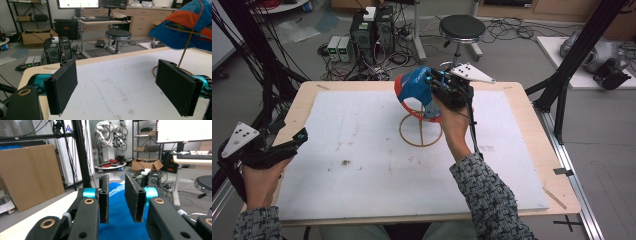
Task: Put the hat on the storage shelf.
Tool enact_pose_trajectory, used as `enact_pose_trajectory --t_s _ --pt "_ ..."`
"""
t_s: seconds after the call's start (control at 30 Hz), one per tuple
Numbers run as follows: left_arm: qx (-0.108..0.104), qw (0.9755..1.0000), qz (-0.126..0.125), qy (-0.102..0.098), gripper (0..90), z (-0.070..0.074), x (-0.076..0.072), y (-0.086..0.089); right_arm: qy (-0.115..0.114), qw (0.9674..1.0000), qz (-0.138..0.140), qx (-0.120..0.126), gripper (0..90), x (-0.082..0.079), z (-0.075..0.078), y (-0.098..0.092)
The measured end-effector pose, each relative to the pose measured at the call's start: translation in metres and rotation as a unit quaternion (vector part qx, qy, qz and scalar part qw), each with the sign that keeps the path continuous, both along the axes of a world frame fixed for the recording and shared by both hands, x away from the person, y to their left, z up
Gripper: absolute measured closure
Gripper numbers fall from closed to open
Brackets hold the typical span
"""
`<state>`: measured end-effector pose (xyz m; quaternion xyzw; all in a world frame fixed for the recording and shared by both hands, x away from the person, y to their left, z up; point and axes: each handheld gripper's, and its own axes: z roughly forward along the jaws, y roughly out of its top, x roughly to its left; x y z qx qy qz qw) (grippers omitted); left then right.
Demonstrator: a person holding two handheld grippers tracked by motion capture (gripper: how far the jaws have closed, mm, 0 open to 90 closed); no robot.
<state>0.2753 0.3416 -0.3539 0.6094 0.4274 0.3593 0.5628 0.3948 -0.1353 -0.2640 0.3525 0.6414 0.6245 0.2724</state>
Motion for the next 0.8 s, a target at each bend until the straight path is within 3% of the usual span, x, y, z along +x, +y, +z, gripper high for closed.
enact_pose_trajectory --t_s 0.37,0.8 --pt "0.000 1.0000 0.000 0.001 17.9 0.000 0.000 0.000 -0.008 0.9996 -0.024 0.009 61.3 -0.003 -0.001 -0.017" --pt "0.000 1.0000 0.000 0.001 17.9 -0.001 0.000 0.000 -0.010 0.9975 -0.068 0.017 54.8 -0.012 -0.002 -0.062"
